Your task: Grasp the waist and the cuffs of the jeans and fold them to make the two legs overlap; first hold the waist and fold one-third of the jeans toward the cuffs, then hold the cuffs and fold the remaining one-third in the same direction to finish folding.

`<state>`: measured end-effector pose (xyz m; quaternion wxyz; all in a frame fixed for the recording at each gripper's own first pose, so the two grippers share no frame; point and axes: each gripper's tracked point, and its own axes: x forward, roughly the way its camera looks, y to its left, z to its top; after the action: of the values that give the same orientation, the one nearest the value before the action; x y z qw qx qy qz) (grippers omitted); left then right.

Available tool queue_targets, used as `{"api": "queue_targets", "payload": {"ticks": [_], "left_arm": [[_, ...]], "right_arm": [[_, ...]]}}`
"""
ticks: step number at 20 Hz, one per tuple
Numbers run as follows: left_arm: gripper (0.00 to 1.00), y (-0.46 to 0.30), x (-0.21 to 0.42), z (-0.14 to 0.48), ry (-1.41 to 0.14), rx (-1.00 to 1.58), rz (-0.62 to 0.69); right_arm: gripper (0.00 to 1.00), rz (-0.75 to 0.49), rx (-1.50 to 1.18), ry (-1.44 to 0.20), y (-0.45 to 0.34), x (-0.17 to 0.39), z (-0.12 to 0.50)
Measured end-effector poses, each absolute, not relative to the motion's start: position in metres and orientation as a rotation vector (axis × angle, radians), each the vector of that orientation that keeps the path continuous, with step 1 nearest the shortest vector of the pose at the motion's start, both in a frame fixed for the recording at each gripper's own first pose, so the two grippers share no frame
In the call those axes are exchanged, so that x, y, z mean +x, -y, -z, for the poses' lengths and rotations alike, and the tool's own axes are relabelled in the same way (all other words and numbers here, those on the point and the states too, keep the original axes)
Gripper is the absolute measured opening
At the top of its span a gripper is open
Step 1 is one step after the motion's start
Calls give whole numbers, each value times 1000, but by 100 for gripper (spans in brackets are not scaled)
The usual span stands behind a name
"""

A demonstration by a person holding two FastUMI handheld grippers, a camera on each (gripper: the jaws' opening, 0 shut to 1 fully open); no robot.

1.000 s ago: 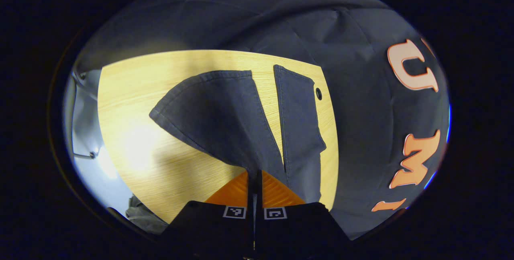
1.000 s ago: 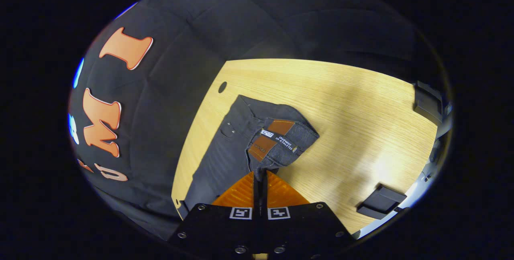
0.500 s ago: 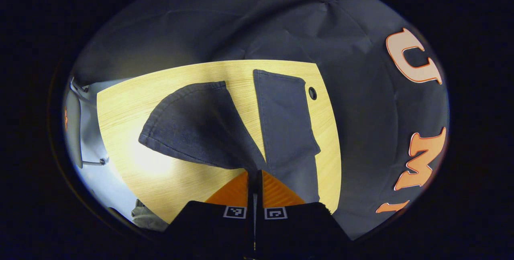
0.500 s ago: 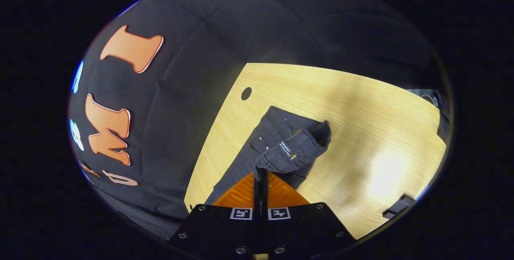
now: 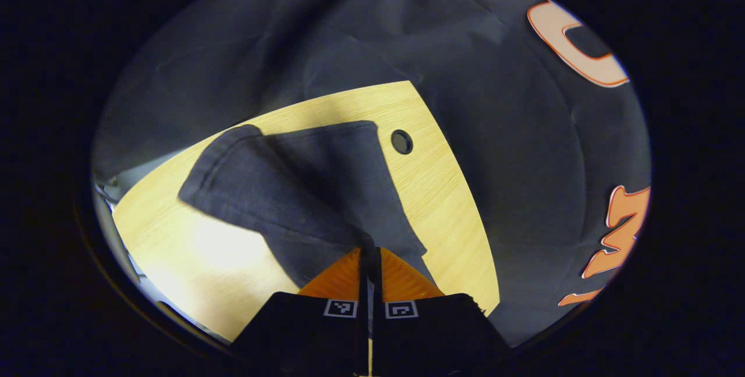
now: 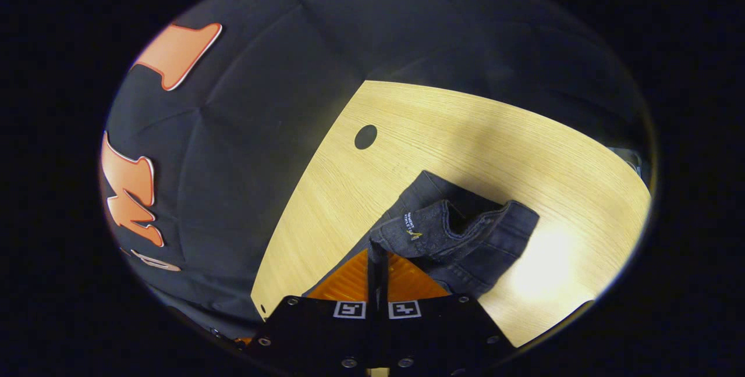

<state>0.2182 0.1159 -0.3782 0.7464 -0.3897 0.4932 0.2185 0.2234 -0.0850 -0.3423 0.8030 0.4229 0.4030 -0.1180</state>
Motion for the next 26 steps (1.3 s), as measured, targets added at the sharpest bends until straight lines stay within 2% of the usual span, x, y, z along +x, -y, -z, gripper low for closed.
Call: {"api": "queue_targets", "payload": {"ticks": [7, 8, 9, 10, 11, 12, 13, 14, 16, 17, 26], "left_arm": [[4, -112, 265, 430, -1160, -753, -418], [10, -110, 269, 432, -1159, -765, -398], [25, -111, 272, 436, -1156, -759, -401], [24, -113, 275, 437, -1143, -769, -393], [43, -115, 280, 430, -1123, -771, -383], [61, -117, 278, 433, -1115, -736, -407], [80, -129, 289, 424, -1097, -692, -408], [98, -137, 295, 414, -1068, -656, -407], [98, -144, 297, 394, -1009, -636, -386], [98, -143, 299, 382, -989, -640, -365], [98, -123, 262, 305, -886, -460, -169]], "right_arm": [[2, 280, 840, -889, 74, 271, 368], [2, 272, 819, -893, 70, 274, 367], [2, 270, 798, -880, 70, 277, 361], [6, 253, 798, -853, 67, 280, 356], [2, 217, 823, -811, 62, 289, 344], [36, 195, 849, -779, 60, 295, 331], [38, 181, 862, -749, 60, 298, 319], [55, 181, 849, -726, 63, 298, 310], [89, 186, 792, -696, 68, 288, 300], [98, 183, 773, -691, 67, 282, 289], [98, 148, 691, -582, 50, 205, 209]]}}
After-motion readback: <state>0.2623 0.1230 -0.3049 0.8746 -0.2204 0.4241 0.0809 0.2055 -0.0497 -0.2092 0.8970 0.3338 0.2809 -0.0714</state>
